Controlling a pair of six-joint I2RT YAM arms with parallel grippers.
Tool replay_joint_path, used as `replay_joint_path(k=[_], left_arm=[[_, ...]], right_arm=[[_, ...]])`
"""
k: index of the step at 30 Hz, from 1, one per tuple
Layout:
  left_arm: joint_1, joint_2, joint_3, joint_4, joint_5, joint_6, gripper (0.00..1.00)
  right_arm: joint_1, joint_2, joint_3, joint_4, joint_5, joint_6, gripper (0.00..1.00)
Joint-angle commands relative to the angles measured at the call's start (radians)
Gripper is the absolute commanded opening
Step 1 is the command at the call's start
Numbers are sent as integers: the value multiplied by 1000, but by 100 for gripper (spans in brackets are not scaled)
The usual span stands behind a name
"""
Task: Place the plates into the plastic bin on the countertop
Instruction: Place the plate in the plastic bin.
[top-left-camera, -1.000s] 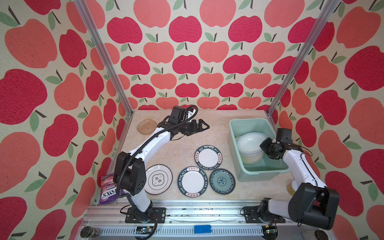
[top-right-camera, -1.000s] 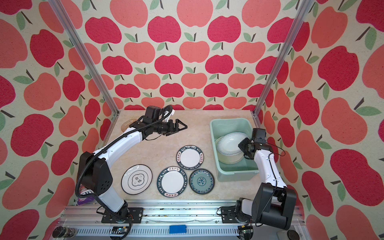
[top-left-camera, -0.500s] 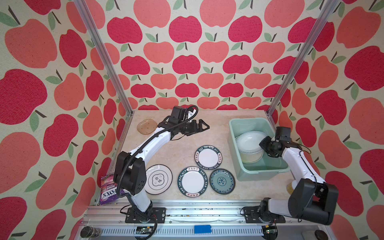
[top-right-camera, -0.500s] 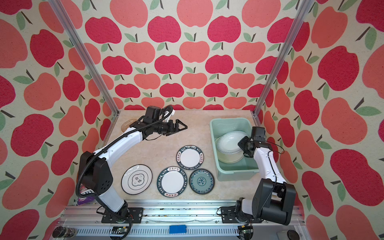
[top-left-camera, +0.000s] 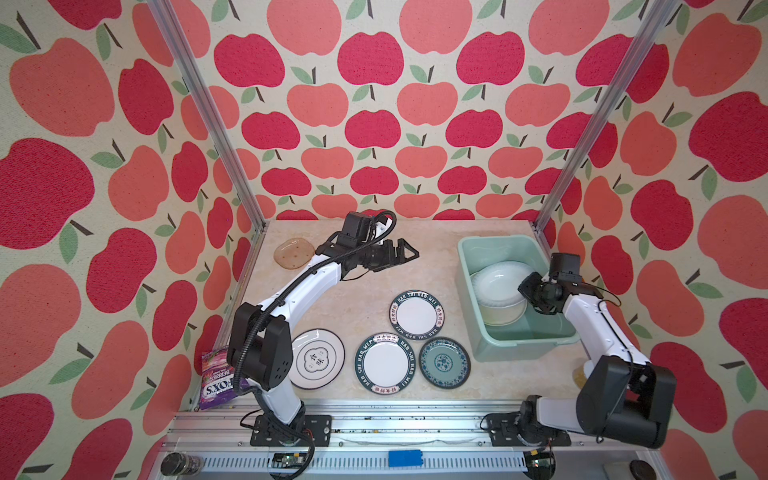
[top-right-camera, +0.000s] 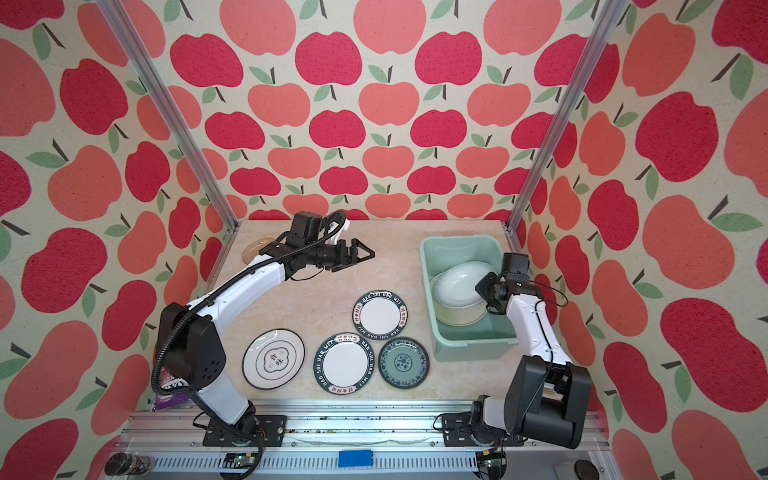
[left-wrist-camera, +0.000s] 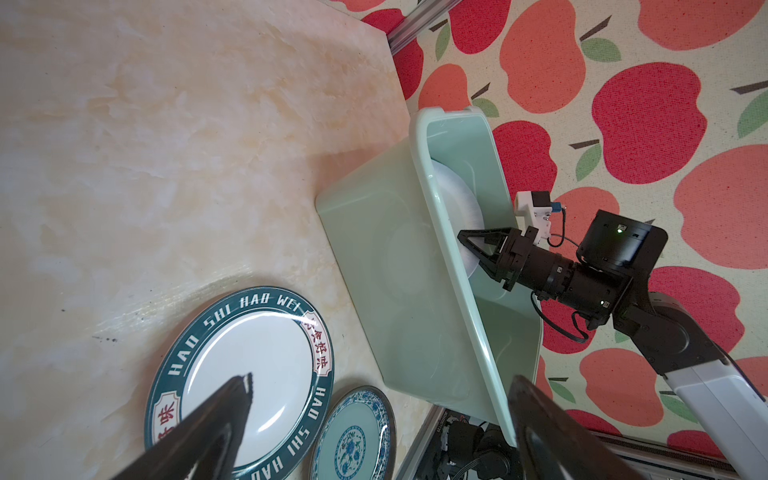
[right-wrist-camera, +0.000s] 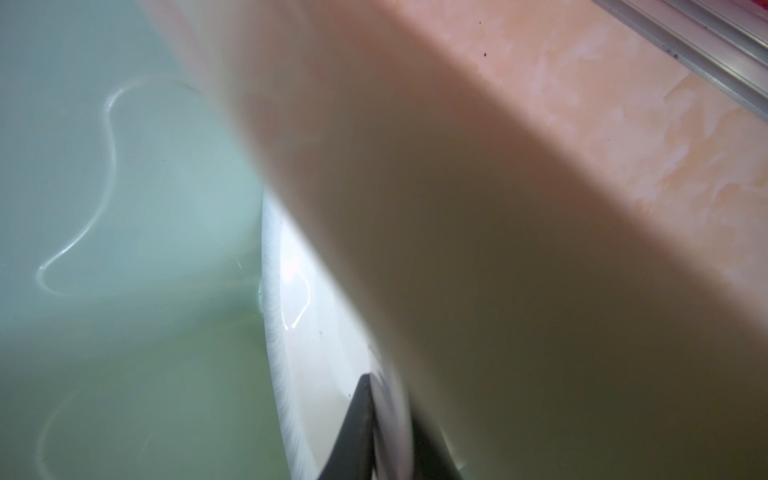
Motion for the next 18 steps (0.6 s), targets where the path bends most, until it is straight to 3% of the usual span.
replay_joint_path(k=[1, 18], left_arm=[[-5, 0, 27, -22, 12, 14, 99], [-4, -13, 9, -15, 4, 14, 99]], right_arm=[[4, 59, -42, -79, -29, 40, 16], [-5, 68, -80, -88, -10, 29, 28]])
